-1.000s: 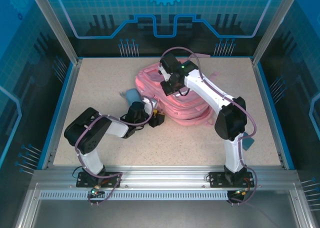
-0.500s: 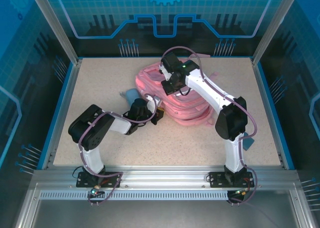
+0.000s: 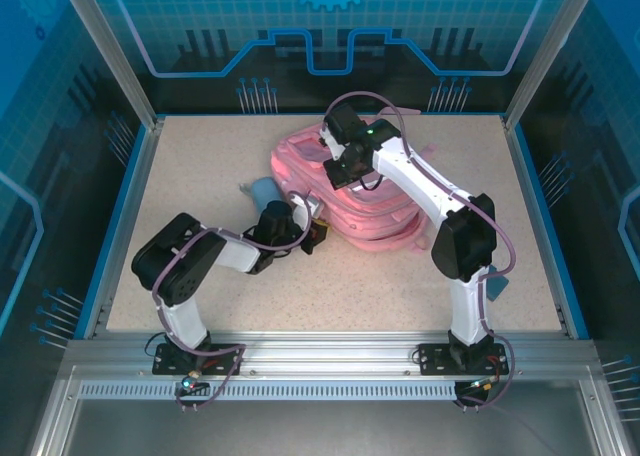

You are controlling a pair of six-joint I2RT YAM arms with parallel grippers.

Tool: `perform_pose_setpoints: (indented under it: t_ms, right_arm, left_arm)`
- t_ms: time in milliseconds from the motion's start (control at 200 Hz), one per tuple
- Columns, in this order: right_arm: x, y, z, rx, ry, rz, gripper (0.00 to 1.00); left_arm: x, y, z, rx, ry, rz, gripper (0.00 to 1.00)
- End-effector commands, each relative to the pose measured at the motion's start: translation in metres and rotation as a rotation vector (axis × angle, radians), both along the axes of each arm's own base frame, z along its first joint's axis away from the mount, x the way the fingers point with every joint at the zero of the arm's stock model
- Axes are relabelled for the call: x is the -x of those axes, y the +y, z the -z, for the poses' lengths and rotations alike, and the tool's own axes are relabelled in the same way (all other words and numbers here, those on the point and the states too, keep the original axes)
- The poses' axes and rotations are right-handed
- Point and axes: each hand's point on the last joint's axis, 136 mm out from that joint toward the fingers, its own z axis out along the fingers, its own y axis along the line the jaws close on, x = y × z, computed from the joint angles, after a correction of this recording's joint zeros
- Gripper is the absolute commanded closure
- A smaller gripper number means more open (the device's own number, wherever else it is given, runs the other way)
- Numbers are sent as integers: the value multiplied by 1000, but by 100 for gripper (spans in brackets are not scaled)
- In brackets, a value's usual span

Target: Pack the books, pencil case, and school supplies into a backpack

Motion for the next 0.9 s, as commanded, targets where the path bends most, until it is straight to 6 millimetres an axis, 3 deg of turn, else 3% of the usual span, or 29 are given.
perform_pose_setpoints:
  t_ms: [0,235,355,610,705,850,890]
  right_arm:
    - [-8,16,-36,-132,-70,4,100]
    - [-14,30,-29,-208,-32,25,100]
    - [-15,38,-24,-265,1,40,100]
    - [-15,45,-18,-363,58,62,100]
    - [-12,45,-16,-369,70,60,100]
    - [-9,33,-22,-359,56,81,100]
    - [-8,27,-25,-361,54,92,94]
  left_arm:
    - [26,-22,-18,48,-12,80,100]
    - [56,-59,-40,121,-23,140,100]
    - [65,-88,-51,178,-15,174,100]
    - [70,-138,-40,143,23,177,100]
    - [70,-144,-36,128,29,178,100]
    - [66,-136,-36,100,44,133,100]
    - [67,-133,-36,89,58,127,97]
